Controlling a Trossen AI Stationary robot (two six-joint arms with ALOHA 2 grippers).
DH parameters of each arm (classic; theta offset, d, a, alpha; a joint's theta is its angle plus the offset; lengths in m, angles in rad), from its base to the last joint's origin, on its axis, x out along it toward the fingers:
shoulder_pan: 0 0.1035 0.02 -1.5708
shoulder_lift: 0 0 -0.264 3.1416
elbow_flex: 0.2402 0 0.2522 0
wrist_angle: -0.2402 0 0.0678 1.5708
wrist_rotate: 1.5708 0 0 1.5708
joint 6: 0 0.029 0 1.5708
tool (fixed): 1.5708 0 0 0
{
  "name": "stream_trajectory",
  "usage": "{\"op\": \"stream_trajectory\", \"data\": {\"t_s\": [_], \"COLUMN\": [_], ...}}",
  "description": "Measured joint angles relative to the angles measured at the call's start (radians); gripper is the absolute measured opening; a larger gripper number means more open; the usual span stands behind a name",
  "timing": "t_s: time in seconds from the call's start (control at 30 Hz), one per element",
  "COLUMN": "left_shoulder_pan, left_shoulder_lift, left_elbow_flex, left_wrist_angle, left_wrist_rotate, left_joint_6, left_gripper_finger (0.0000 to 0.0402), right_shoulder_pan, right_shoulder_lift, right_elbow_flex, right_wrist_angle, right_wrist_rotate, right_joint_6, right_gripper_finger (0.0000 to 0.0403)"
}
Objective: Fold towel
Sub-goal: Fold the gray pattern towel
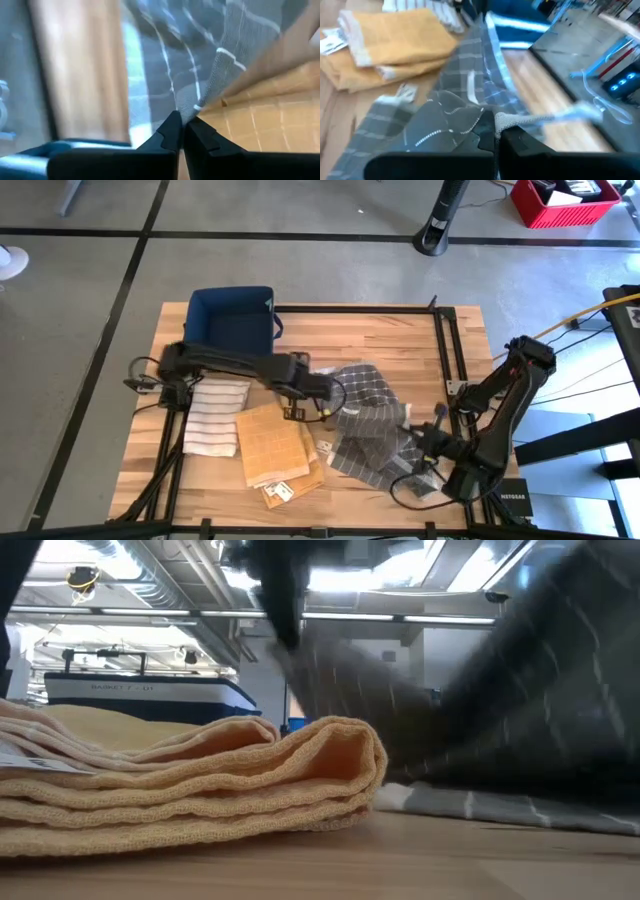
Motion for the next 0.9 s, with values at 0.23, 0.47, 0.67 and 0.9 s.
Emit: {"op": "stream_trajectory", "data": {"t_s": [0.23, 0.47, 0.67, 0.9], "left_shoulder_pan": [-0.053, -0.138, -0.285, -0.463], "left_shoulder_lift": [-0.272, -0.432, -0.425, -0.398], "left_elbow_flex": [0.014, -0.095, -0.307, -0.613], "left_wrist_angle": [-0.007, -0.006, 0.052, 0.337], "left_wrist_rotate": [-0.114, -0.127, -0.125, -0.12], "left_joint_6": [-0.142, -0.426, -0.628, -0.843], "left_gripper_finger": [0.0004, 0.0003, 0.0002, 0.0002], "right_shoulder_pan": [0.0, 0.009, 0.014, -0.01], "right_shoulder_lift": [-0.131, -0.149, -0.077, 0.033], "right_elbow_flex": [0.046, -0.026, -0.189, -0.243], "right_wrist_angle": [-0.114, 0.068, 0.533, 0.849], "right_wrist_rotate": [0.016, -0.163, -0.22, -0.323], "right_joint_6": [-0.049, -0.077, -0.203, -0.189], "right_gripper_finger": [0.0001, 0.0001, 0.0001, 0.0007]}}
